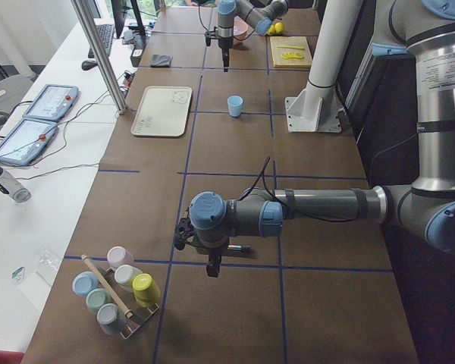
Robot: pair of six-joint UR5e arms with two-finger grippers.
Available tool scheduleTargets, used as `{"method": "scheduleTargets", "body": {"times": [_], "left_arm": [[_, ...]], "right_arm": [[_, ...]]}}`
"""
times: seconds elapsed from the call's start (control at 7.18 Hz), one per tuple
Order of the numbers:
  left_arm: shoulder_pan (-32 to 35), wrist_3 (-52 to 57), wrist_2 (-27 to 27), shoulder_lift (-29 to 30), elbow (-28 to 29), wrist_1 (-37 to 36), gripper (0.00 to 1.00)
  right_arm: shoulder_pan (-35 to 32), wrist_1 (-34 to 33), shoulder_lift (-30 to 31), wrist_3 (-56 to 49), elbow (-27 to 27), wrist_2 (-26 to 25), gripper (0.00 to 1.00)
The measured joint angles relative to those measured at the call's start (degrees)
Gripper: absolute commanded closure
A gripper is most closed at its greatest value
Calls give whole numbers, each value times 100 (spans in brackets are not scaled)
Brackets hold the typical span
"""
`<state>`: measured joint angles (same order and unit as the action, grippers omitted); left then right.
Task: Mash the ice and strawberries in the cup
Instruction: 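Return the right gripper to the pink bowl and grasp another ice cube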
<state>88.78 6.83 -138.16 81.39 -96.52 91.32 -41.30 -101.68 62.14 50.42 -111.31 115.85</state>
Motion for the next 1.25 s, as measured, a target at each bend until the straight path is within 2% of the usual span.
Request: {"method": "scheduleTargets", "body": {"times": [0.14,0.42,0.7,0.98,1.25], "left_arm": [[1,2,0,0,-3,0,0],[0,3,0,-6,-6,0,0],[-1,3,0,-3,-15,0,0],[-1,3,0,-1,-28,0,0],[-1,3,-3,-2,-39,0,0]], "right_arm": [[-449,4,533,-692,-293,253,1],[-1513,7,1542,-2485,-538,904,1],[-2352,7,2319,-3980,-543,1459,1],[-2810,94,2787,-4849,-454,1725,1],[-2946,1049,3192,-5130,18,1780,1]]}}
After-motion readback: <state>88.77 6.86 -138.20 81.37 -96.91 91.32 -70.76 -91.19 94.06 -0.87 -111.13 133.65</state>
